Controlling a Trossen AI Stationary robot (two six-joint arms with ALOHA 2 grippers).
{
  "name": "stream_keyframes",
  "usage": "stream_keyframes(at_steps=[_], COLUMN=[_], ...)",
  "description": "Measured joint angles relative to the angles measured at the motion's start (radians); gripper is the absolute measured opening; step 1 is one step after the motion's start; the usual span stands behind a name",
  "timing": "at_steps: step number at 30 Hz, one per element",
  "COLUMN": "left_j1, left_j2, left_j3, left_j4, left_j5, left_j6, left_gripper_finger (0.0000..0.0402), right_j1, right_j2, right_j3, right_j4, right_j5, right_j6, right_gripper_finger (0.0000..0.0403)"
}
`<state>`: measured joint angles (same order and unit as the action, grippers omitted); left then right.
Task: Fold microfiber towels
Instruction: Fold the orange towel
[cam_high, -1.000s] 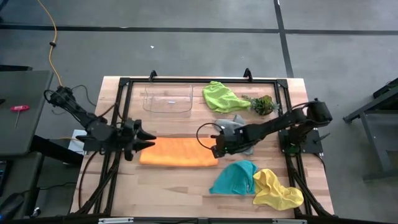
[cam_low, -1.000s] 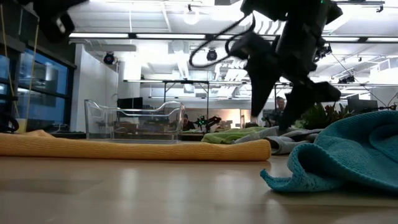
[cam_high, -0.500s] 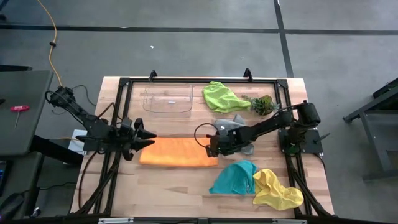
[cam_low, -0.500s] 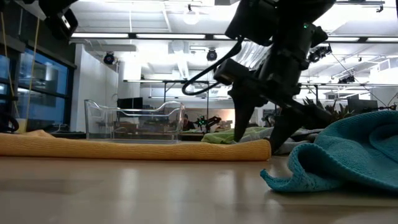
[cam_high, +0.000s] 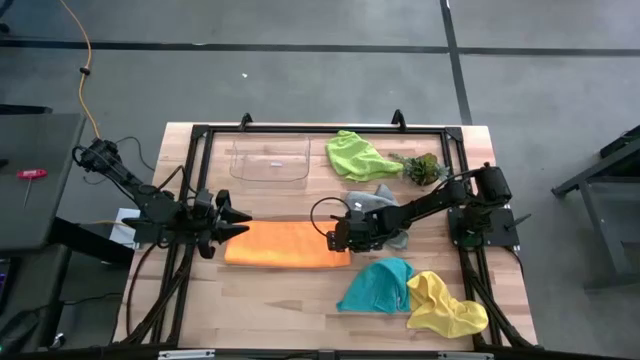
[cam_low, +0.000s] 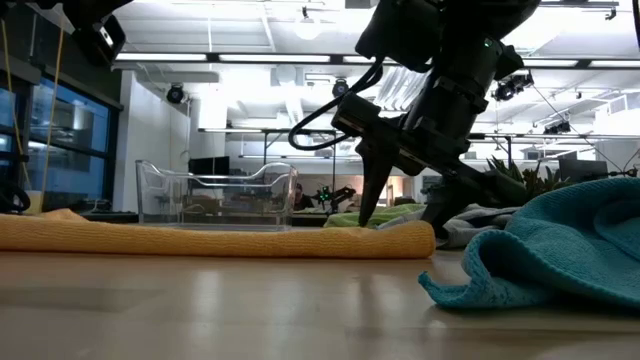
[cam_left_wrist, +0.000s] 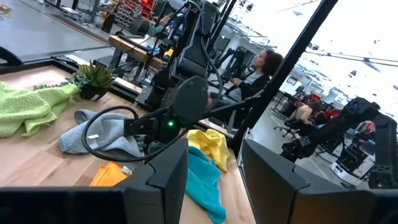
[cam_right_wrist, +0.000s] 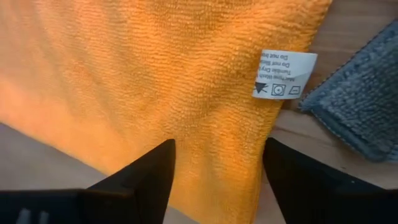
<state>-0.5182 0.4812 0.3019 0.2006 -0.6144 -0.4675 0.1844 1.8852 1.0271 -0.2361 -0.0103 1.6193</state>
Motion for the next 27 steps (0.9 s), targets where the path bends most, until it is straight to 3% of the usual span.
stream_keyframes(at_steps=[14,19,27], left_j1=[0.000,0.000,0.000], left_j2=[0.000,0.000,0.000], left_j3=[0.000,0.000,0.000], left_j4=[-0.002,-0.002,-0.001], left_j5=[0.000,0.000,-0.002], left_j6=[0.011,0.010,0.008], left_gripper_finger=[0.0141,0.0141,0.0141], right_j1=[-0.001,-0.004,0.007], right_j2=[0.014,-0.005,-0.191], right_j3=[-0.008,-0.010,-0.014], right_j4=[-0.050,-0.089,-0.306], right_j5=[0.068,0.070,0.201], right_j6=[-0.096,-0.154,-0.212], right_gripper_finger=[0.0012,0.0003,0.0001])
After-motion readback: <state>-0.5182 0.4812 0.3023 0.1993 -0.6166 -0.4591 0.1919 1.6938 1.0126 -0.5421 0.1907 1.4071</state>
